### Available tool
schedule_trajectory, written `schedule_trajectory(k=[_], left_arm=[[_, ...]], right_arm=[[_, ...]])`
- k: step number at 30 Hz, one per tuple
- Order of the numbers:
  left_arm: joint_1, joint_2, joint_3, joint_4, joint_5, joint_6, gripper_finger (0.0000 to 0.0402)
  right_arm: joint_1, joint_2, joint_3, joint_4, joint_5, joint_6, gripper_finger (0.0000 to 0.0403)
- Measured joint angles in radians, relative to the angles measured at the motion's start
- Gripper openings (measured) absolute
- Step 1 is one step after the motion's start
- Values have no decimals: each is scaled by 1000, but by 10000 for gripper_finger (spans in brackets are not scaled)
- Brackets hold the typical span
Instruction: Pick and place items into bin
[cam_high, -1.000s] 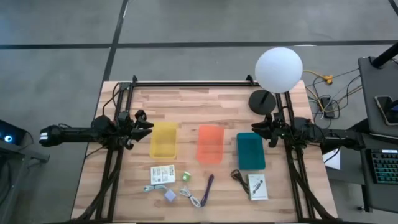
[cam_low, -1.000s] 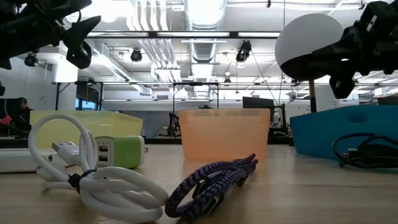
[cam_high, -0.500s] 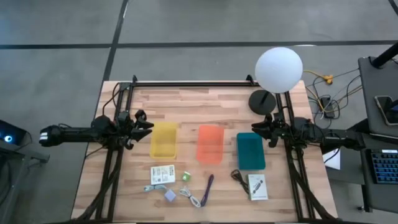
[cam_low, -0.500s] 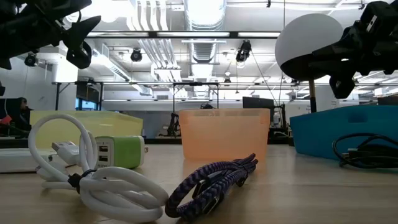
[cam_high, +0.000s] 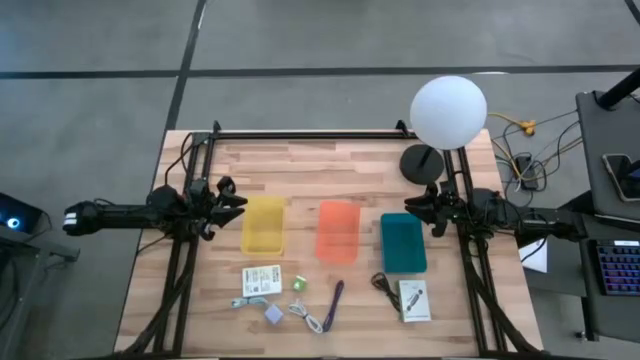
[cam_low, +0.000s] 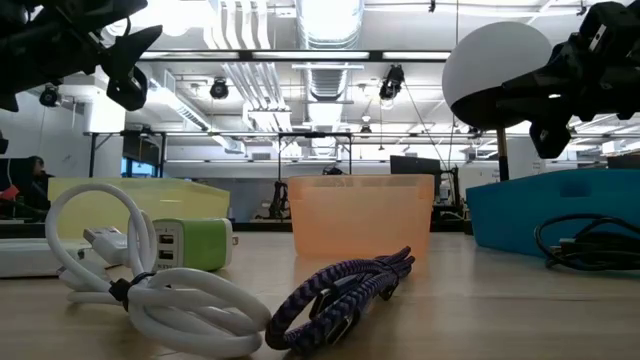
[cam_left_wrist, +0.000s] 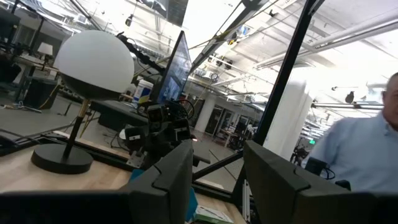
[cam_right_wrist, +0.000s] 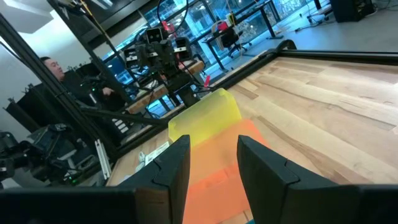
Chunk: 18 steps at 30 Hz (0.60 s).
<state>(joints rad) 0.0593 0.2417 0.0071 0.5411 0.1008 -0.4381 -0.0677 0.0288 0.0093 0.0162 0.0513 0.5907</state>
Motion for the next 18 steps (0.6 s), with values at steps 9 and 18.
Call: schedule_trajectory(k=[9,18], left_arm=[[0,0,0,0,0,0,129],[0,0,0,-1,0,10,129]], right_arm=[[0,-1,0,72,2,36,121],[41,63,0,225,-104,326,121]])
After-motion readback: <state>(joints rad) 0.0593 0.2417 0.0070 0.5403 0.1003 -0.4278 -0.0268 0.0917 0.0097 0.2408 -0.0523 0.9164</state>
